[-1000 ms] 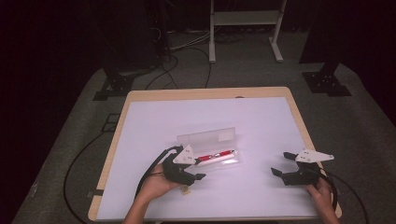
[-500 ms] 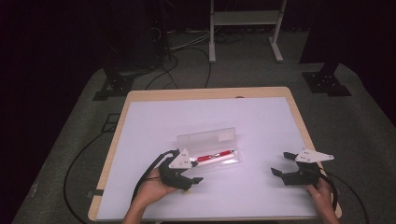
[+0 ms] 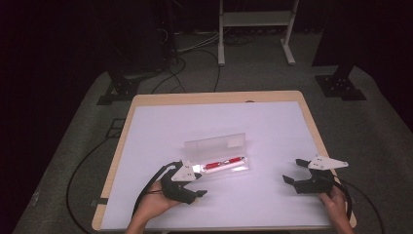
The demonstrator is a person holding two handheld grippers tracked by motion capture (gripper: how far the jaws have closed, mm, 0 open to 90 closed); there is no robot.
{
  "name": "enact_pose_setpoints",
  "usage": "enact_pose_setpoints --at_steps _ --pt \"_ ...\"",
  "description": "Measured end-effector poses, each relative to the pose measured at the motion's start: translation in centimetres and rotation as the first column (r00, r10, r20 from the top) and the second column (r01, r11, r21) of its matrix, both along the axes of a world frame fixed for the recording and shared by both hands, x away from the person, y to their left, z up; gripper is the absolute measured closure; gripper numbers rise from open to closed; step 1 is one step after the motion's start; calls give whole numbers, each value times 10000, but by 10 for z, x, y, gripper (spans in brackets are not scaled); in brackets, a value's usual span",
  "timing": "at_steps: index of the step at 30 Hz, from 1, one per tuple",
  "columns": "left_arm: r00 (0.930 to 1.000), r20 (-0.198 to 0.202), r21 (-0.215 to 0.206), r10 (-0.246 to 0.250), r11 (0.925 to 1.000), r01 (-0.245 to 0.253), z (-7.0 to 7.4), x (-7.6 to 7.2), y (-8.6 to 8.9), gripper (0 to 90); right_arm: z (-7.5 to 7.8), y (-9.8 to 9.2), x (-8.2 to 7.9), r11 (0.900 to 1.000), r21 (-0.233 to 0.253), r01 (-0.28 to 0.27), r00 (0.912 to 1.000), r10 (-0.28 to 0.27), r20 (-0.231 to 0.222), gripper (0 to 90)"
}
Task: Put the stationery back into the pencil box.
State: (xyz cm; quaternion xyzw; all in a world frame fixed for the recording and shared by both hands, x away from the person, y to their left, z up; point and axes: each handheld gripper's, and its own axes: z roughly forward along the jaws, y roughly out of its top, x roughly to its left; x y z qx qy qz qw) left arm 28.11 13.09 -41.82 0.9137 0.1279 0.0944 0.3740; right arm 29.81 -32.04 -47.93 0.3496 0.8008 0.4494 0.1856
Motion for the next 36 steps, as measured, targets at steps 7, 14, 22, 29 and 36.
enact_pose_setpoints --at_steps 7,14,22,29,36 --pt "9999 -73 -29 95 10000 -95 -7 -3 2 410 0 0 0 10000 -8 -1 10000 1 -3 138" --pt "9998 -132 124 171 9998 -170 -17 -6 4 400 0 0 0 10000 4 -4 10000 4 1 138" --pt "9997 -131 174 226 9996 -223 -19 -8 7 400 0 1 0 10000 -83 -21 10000 21 29 138" --pt "9993 -158 229 335 9992 -332 -25 -9 11 398 0 1 0 10000 -52 -20 10000 20 29 138" --pt "9994 -95 419 333 9986 -329 -31 -10 13 413 0 1 0 10000 -41 -18 10000 18 29 138"
